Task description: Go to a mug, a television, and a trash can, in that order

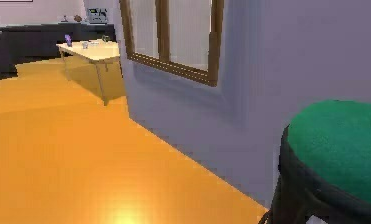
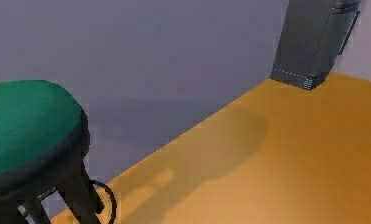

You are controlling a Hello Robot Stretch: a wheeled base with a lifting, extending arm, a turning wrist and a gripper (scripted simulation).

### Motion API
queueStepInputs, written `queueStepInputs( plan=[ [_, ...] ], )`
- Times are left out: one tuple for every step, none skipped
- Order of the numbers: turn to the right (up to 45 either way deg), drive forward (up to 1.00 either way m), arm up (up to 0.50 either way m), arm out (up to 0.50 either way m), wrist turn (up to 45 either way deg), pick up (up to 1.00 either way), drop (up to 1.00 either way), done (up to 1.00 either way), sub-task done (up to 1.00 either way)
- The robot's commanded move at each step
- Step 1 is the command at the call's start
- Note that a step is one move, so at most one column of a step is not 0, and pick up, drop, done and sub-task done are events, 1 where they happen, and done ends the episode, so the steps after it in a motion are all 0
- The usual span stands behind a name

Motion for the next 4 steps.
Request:
queueStepInputs(
  plan=[
    [-30.0,0.0,0.0,0.0,0.0,0.0,0.0,0.0,0.0],
    [0.0,1.0,0.0,0.0,0.0,0.0,0.0,0.0,0.0],
    [-3.0,0.0,0.0,0.0,0.0,0.0,0.0,0.0,0.0],
    [0.0,1.0,0.0,0.0,0.0,0.0,0.0,0.0,0.0]
  ],
)
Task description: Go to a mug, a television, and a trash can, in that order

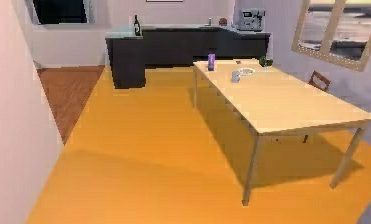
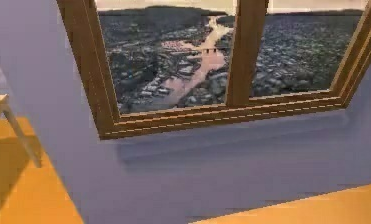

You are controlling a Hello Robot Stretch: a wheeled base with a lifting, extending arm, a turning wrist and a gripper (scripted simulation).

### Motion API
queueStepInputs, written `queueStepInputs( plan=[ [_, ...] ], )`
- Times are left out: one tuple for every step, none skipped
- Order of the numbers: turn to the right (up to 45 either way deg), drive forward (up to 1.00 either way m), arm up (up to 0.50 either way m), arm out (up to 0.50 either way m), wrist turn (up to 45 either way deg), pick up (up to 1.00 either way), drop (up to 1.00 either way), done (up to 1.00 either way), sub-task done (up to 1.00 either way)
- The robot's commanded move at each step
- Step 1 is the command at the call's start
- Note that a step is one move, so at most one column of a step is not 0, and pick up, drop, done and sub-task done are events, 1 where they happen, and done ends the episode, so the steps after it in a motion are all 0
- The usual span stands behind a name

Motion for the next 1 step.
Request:
queueStepInputs(
  plan=[
    [0.0,1.0,0.0,0.0,0.0,0.0,0.0,0.0,0.0]
  ],
)
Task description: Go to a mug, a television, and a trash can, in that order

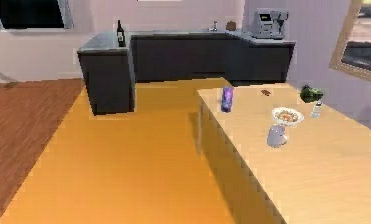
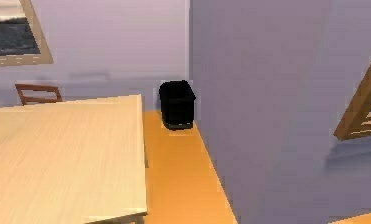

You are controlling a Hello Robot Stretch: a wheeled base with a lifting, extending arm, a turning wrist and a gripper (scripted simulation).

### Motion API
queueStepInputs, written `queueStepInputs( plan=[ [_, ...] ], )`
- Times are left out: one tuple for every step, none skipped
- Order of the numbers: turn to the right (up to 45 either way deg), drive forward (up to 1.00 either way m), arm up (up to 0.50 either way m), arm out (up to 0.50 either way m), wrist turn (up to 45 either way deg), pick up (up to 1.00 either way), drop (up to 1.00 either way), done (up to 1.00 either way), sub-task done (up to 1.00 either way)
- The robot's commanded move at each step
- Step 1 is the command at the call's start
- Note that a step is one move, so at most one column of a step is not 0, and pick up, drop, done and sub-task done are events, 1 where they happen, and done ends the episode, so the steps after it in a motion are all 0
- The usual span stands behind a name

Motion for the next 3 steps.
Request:
queueStepInputs(
  plan=[
    [-18.0,0.0,0.0,0.0,0.0,0.0,0.0,0.0,0.0],
    [0.0,0.05,0.0,0.0,0.0,0.0,0.0,0.0,0.0],
    [45.0,0.0,0.0,0.0,0.0,0.0,0.0,0.0,0.0]
  ],
)
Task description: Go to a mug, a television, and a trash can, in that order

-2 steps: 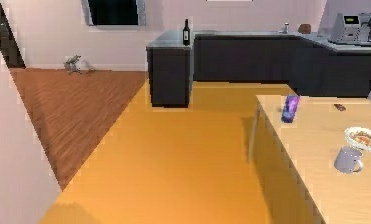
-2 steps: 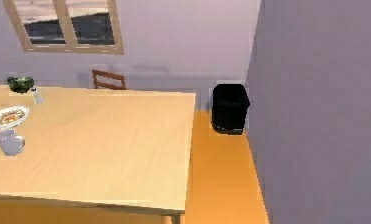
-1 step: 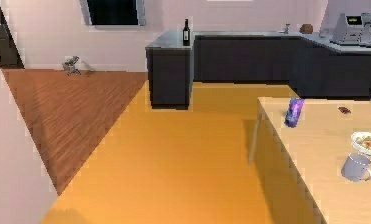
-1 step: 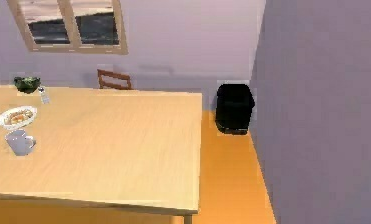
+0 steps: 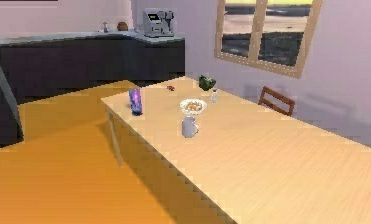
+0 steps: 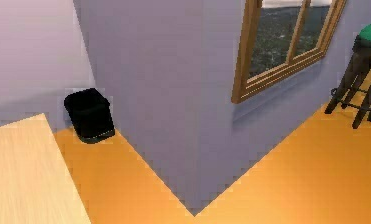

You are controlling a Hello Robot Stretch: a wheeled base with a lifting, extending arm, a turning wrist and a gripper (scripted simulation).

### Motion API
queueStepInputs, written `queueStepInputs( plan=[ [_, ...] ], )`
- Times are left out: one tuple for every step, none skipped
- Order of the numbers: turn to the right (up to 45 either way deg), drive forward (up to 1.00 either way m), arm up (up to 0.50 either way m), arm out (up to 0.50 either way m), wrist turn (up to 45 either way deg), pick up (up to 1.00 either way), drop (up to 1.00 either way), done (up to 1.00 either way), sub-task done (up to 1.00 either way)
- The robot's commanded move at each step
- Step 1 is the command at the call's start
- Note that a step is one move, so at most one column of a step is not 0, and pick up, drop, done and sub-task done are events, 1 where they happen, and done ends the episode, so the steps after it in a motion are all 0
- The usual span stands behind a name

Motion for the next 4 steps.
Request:
queueStepInputs(
  plan=[
    [0.0,0.0,0.0,0.0,0.0,0.0,0.0,0.0,1.0],
    [-45.0,0.0,0.0,0.0,0.0,0.0,0.0,0.0,0.0],
    [-12.0,0.0,0.0,0.0,0.0,0.0,0.0,0.0,0.0],
    [0.0,1.0,0.0,0.0,0.0,0.0,0.0,0.0,0.0]
  ],
)
